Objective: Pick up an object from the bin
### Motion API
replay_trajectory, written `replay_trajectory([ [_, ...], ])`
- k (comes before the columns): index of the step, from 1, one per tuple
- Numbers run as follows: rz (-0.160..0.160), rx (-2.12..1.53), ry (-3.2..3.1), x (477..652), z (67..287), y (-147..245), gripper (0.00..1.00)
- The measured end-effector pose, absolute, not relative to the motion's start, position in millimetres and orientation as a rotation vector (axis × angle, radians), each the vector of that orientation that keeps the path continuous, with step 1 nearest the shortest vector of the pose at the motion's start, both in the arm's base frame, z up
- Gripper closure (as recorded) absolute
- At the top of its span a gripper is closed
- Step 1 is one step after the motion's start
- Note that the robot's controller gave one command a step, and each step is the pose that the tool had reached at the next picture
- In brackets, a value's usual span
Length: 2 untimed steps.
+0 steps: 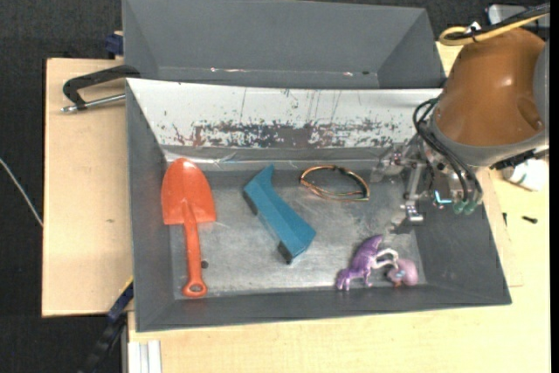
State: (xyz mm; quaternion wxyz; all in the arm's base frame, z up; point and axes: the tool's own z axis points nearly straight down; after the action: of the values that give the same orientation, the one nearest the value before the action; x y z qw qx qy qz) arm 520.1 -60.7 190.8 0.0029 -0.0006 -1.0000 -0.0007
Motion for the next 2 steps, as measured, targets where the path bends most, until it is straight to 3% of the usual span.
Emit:
replay_trajectory([
  [1,-0.001,0.000,-3.142,521.2,195,-60,0.00],
  [2,0.000,0.002,-3.148,516.4,147,-41,0.00],
])
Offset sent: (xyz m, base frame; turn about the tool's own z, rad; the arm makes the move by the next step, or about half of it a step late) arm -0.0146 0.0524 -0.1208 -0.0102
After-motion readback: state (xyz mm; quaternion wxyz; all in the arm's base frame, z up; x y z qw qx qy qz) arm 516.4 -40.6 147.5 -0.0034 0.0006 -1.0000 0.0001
